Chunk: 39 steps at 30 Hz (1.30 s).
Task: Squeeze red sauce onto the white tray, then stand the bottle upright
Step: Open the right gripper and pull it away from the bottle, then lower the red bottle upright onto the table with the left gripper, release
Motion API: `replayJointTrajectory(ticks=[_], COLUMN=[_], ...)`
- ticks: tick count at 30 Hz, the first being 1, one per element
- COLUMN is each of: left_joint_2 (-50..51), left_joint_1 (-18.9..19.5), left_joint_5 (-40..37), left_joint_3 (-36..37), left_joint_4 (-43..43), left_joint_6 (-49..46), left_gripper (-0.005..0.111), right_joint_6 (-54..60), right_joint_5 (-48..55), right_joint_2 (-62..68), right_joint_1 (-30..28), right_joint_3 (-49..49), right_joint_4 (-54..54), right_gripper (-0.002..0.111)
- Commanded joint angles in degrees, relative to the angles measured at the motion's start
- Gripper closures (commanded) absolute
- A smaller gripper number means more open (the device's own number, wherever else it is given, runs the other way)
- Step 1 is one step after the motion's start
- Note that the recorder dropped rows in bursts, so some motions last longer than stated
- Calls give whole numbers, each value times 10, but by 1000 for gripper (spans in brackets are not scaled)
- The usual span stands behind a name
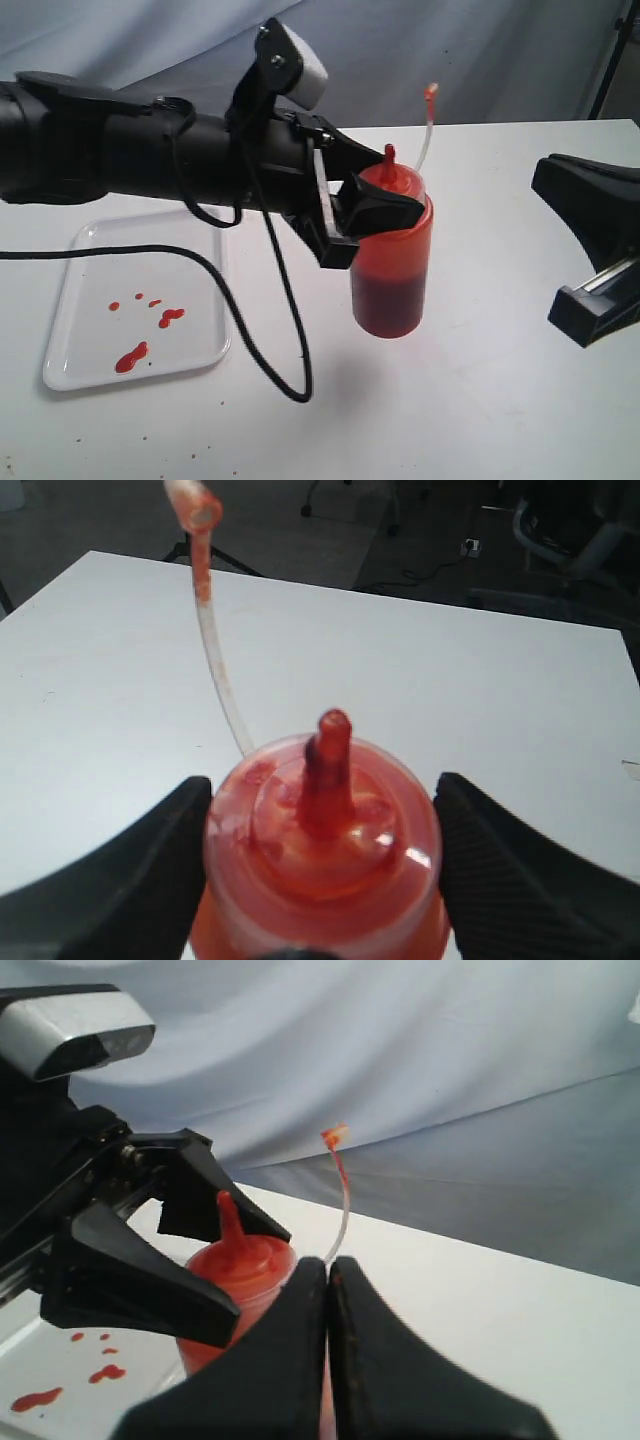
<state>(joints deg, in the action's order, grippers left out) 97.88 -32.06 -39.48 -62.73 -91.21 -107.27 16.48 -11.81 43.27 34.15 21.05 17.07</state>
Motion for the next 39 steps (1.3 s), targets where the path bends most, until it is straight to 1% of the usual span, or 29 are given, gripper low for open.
replayJointTrajectory(ticks=[1, 8, 13, 30, 32, 34, 36, 39], left_joint_2=[38, 99, 106, 136, 136, 136, 136, 134], left_joint_1=[-32, -33, -33, -33, -33, -33, -33, -33], left_joint_5=[33, 35, 30, 18, 15, 3, 0, -5], left_joint_3=[-49, -89, -94, -94, -95, -95, -95, -95], left_joint_4=[-34, -23, 61, 58, 65, 65, 65, 66], left_joint_6=[16, 64, 134, 121, 121, 121, 121, 128], left_gripper=[107, 107, 107, 106, 103, 96, 86, 65], right_joint_6=[65, 65, 65, 65, 65, 65, 65, 62], right_joint_5=[-1, -25, -36, -40, -38, -38, -38, -38], right_joint_2=[7, 7, 7, 7, 7, 7, 7, 7], right_joint_1=[-3, -3, -3, -3, -3, -3, -3, -3], right_joint_3=[-17, -54, -59, -59, -59, -59, -59, -59], right_joint_4=[56, 65, 65, 65, 65, 65, 65, 65], right_gripper=[108, 108, 108, 108, 108, 108, 108, 108])
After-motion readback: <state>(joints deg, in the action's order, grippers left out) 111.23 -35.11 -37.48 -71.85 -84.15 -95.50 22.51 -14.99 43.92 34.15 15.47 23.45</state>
